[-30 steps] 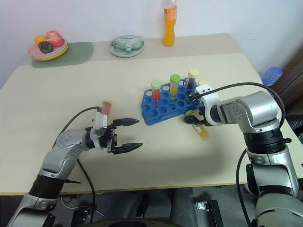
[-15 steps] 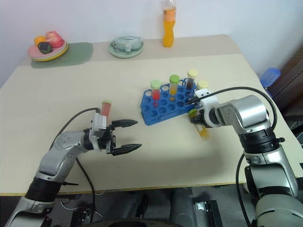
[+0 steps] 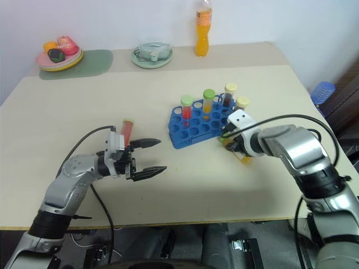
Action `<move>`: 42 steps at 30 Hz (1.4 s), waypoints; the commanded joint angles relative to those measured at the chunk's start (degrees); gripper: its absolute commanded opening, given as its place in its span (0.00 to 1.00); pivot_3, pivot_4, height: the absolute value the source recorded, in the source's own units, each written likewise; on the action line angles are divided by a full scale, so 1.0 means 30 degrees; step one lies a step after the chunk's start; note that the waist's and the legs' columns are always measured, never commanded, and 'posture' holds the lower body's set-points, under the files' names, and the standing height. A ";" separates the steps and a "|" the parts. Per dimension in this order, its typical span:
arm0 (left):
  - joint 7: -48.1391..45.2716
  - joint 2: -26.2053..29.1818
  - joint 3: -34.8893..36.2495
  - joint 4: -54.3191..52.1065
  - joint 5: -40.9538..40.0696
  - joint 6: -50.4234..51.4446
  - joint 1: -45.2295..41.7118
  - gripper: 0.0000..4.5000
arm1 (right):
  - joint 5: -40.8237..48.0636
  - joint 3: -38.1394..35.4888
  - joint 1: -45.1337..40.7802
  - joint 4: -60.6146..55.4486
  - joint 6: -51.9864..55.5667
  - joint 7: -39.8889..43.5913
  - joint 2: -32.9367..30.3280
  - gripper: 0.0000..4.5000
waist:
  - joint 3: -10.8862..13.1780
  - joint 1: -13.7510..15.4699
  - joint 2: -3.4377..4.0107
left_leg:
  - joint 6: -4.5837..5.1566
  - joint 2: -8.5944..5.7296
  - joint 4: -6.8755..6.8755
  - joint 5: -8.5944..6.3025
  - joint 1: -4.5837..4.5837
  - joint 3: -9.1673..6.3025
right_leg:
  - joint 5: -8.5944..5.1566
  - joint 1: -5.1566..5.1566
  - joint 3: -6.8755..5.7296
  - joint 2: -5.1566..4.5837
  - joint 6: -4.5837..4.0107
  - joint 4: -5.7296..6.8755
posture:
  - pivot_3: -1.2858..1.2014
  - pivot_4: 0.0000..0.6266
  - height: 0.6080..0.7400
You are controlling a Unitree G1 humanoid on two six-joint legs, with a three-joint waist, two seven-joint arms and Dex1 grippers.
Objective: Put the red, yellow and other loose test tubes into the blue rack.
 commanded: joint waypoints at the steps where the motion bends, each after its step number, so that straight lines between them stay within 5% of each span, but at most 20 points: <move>1: 0.0945 -0.0657 0.0694 0.0594 0.0344 -0.1202 -0.0416 1.00 | 0.1526 -0.2267 0.1637 -0.1789 -0.4084 0.2708 0.0475 0.18 | 0.0003 -0.0058 0.0003 | 0.0000 0.0000 -0.0004 0.0000 -0.0001 0.0008 | 0.0001 -0.0001 0.0002 -0.0002 0.0001 -0.0004 | 0.52 0.24 1.00; 8: 0.1592 -0.1534 0.1199 0.1273 0.0127 -0.1685 -0.0258 1.00 | 0.2387 -0.4915 0.3214 -0.1768 -1.0087 0.2992 0.4548 0.18 | 0.0007 -0.0055 -0.0008 | -0.0001 0.0009 0.0004 0.0000 0.0015 0.0026 | 0.0004 -0.0002 0.0013 0.0003 0.0007 0.0016 | 0.52 0.24 1.00; 20: 0.1584 -0.1788 0.0964 0.2045 0.0524 -0.1925 -0.0619 1.00 | -0.2986 -0.5676 0.2908 0.4298 -2.3296 -0.2487 1.1697 0.18 | 0.0008 -0.0130 0.0000 | -0.0003 0.0001 -0.0006 0.0002 0.0041 0.0025 | 0.0005 -0.0003 0.0011 0.0017 0.0008 0.0033 | 0.52 0.24 1.00; 30: 0.1370 -0.1699 0.0986 0.2117 0.0550 -0.1780 -0.0986 1.00 | -0.4231 -0.5976 0.2401 0.9473 -2.8750 -0.3432 1.2890 0.18 | 0.0008 -0.0463 0.0009 | -0.0007 0.0003 -0.0017 0.0004 0.0065 0.0026 | 0.0005 0.0001 0.0011 0.0020 0.0008 0.0047 | 0.52 0.24 1.00; 42: 0.1272 -0.1424 0.0944 0.1575 0.0551 -0.1596 -0.0793 1.00 | -0.4279 -0.5329 0.2294 1.1107 -3.0125 -0.3143 1.3676 0.18 | 0.0002 -0.0600 0.0019 | -0.0007 0.0004 -0.0037 0.0004 0.0115 0.0025 | 0.0004 0.0024 0.0015 0.0022 0.0005 0.0069 | 0.52 0.24 1.00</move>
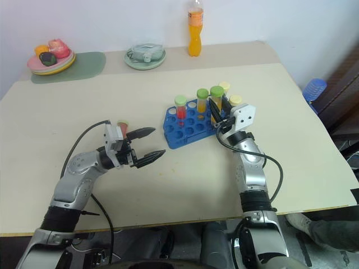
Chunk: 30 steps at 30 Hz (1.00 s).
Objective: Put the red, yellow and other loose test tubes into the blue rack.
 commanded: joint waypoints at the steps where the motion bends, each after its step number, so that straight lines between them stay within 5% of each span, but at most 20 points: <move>1: -0.0142 0.0241 0.0075 -0.0762 -0.0139 -0.0055 -0.0037 1.00 | -0.0038 0.0444 0.0263 -0.0122 -0.0100 0.0343 0.0188 0.18 | -0.0001 -0.0003 0.0001 | 0.0000 0.0000 0.0001 0.0000 0.0001 0.0000 | 0.0000 0.0000 0.0000 0.0000 0.0000 0.0002 | 0.52 0.24 1.00; 26: -0.0042 0.0338 0.0312 -0.0944 -0.0359 0.0071 0.0554 1.00 | 0.0661 0.0081 0.0352 0.2518 -0.2431 0.1007 0.1243 0.18 | -0.0004 -0.0014 0.0009 | -0.0003 0.0002 -0.0072 -0.0002 0.0154 0.0006 | -0.0002 0.0107 0.0007 0.0001 -0.0004 -0.0010 | 0.52 0.24 1.00; 27: -0.0029 0.0331 0.0342 -0.0937 -0.0382 0.0076 0.0567 1.00 | 0.0560 0.0063 0.0357 0.2523 -0.2644 0.0951 0.1241 0.41 | -0.0004 -0.0010 0.0010 | -0.0002 0.0002 -0.0074 -0.0002 0.0154 0.0007 | -0.0002 0.0106 0.0008 0.0000 -0.0004 -0.0010 | 0.52 0.24 1.00; 30: 0.0113 0.0209 0.0419 -0.0838 -0.0421 0.0085 0.0490 1.00 | 0.0174 0.0057 0.0339 0.2601 -0.2955 0.0650 0.1168 0.72 | 0.0000 -0.0016 0.0015 | -0.0002 0.0002 -0.0079 -0.0003 0.0154 0.0007 | -0.0003 0.0104 0.0008 0.0001 -0.0004 -0.0013 | 0.52 0.24 1.00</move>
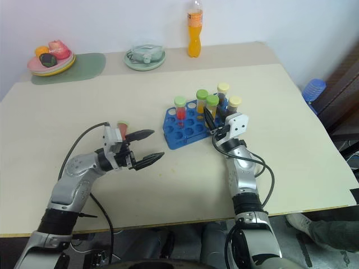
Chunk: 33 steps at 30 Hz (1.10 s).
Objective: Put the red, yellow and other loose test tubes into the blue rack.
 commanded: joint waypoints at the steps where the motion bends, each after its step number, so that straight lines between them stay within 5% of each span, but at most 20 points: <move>1: 0.0111 -0.0062 0.0380 -0.0415 -0.0390 -0.0141 -0.0036 1.00 | -0.0396 0.0032 -0.0043 -0.0052 -0.0782 -0.0343 0.0143 0.85 | 0.0004 -0.0001 0.0006 | 0.0000 0.0000 0.0000 0.0000 -0.0001 0.0000 | 0.0000 0.0000 0.0001 0.0000 0.0000 -0.0001 | 0.52 0.24 1.00; 3: 0.0229 -0.0147 0.0473 -0.0389 -0.0427 -0.0126 -0.0060 1.00 | -0.0775 0.0137 -0.0018 -0.0044 -0.0876 -0.0401 -0.0073 0.98 | 0.0004 0.0012 0.0006 | 0.0000 0.0000 0.0000 0.0000 -0.0001 0.0002 | 0.0000 -0.0001 0.0001 0.0000 0.0000 -0.0002 | 0.52 0.24 1.00; 20: 0.4355 -0.1492 0.2427 -0.1413 -0.1680 0.1417 -0.0900 1.00 | -0.1023 0.0158 0.5235 -0.7965 0.3531 -0.0098 -0.3753 0.98 | 0.0005 0.0129 0.0009 | 0.0001 0.0000 0.0007 -0.0001 -0.0006 0.0009 | 0.0000 0.0007 0.0012 -0.0002 0.0001 -0.0018 | 0.52 0.24 1.00; 29: 1.2701 -0.2444 0.4389 -0.3660 -0.1879 0.7125 -0.2671 1.00 | 0.3099 -0.0934 0.7555 -1.3706 0.7930 0.3956 -0.8392 0.98 | 0.0016 0.0577 -0.0011 | 0.0007 0.0001 0.0028 -0.0005 -0.0003 0.0027 | 0.0000 0.0035 0.0026 -0.0003 0.0004 -0.0037 | 0.52 0.24 1.00; 33: 1.6940 -0.2280 0.5389 -0.4523 -0.2305 1.2696 -0.4670 1.00 | 0.5782 -0.1149 0.6298 -1.5651 1.0984 0.5417 -1.0192 0.98 | 0.0031 0.0582 -0.0035 | 0.0008 0.0003 0.0042 -0.0008 -0.0003 0.0026 | -0.0001 0.0051 0.0026 -0.0005 0.0007 -0.0041 | 0.52 0.24 1.00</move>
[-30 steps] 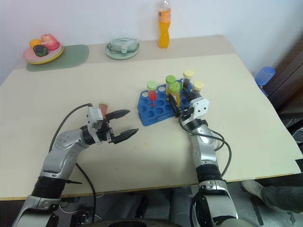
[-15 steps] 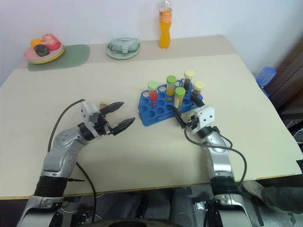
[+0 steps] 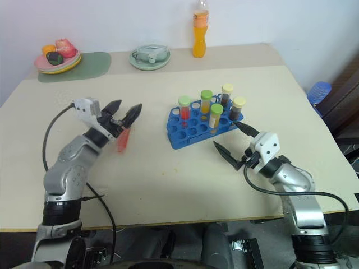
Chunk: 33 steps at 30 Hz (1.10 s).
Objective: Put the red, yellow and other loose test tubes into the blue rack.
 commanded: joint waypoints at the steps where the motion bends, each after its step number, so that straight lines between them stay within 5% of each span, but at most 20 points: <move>1: 0.4549 0.0090 0.1635 -0.1227 -0.0846 0.7172 -0.2383 1.00 | 0.2619 -0.0404 -0.1683 -0.2165 0.2707 0.0840 -0.1136 0.98 | 0.0010 0.0000 -0.0017 | 0.0001 0.0000 0.0006 -0.0001 -0.0002 0.0001 | 0.0001 0.0002 -0.0001 0.0000 0.0001 -0.0002 | 0.52 0.24 1.00; 9: 0.8087 -0.1430 0.5939 0.1294 -0.1232 1.9500 -0.8668 1.00 | 0.4806 0.0066 -0.5106 -0.3534 0.9018 -0.0666 -0.2293 0.98 | 0.0041 0.0091 -0.0073 | 0.0015 -0.0002 0.0013 -0.0010 -0.0036 -0.0013 | -0.0001 -0.0016 -0.0025 0.0001 0.0005 -0.0013 | 0.52 0.24 1.00; 19: 1.1471 -0.0915 0.6189 0.6198 -0.1425 1.9999 -1.1367 1.00 | 0.5265 -0.0326 -0.5005 -0.3375 1.1830 0.2578 -0.5762 0.98 | 0.0053 0.0063 -0.0092 | -0.0003 -0.0001 0.0033 -0.0020 -0.0059 -0.0010 | 0.0000 -0.0046 -0.0029 -0.0005 0.0007 -0.0004 | 0.52 0.24 1.00; 33: 1.5668 -0.1155 0.7646 1.0117 -0.2164 1.9999 -1.2468 1.00 | 0.4836 -0.0521 -0.4833 -0.3707 1.1883 0.2142 -0.5574 0.98 | 0.0056 0.0243 -0.0099 | -0.0010 -0.0001 0.0055 -0.0022 -0.0077 -0.0005 | 0.0002 -0.0066 -0.0027 -0.0008 0.0010 0.0014 | 0.52 0.24 1.00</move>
